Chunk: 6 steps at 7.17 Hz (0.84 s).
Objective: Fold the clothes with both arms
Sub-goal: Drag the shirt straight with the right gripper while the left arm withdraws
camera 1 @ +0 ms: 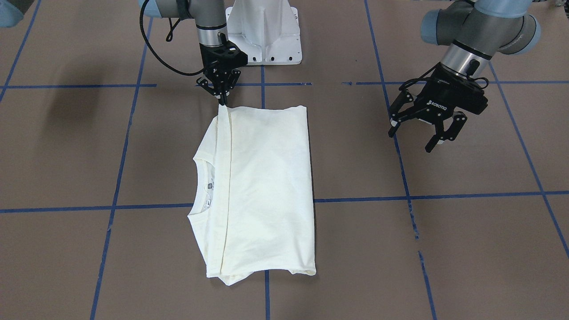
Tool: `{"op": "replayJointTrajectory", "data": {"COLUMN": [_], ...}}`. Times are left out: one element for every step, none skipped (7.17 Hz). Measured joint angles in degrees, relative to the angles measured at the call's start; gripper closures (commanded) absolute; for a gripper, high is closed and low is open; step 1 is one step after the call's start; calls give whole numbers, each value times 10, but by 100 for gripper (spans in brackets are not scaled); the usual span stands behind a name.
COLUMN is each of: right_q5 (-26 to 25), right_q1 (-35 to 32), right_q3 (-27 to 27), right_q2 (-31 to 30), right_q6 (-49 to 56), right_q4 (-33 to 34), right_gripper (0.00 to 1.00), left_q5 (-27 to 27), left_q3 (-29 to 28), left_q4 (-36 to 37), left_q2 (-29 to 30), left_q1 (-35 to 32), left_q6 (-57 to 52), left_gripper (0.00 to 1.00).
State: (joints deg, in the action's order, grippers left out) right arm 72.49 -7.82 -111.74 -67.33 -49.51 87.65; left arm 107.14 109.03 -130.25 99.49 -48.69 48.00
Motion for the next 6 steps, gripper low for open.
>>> {"op": "replayJointTrajectory", "data": {"right_q5": [1,2,3,3,3,1], "right_q1": [-3,-9,-13,-15,-13,-4], "right_q3": [-2,-3,-6,-15,-28,-35], "right_q2": [-1,-4,-17,-39,-61,-74], "right_q6": [0,0,-6,-29,-86,-158], "right_q4": [-1,-2,-3,-4,-4,-5], "right_gripper": [100,100,100,100,96,46], "left_q5": [0,1,1,1,1,1], "left_q3": [-1,-1,-2,-2,-2,-2], "left_q4": [0,0,0,0,0,0], "left_q2": [0,1,1,1,2,2], "left_q1": [0,0,1,1,1,1], "left_q6": [0,0,0,1,1,1], "left_gripper": [0,0,0,0,0,0]}}
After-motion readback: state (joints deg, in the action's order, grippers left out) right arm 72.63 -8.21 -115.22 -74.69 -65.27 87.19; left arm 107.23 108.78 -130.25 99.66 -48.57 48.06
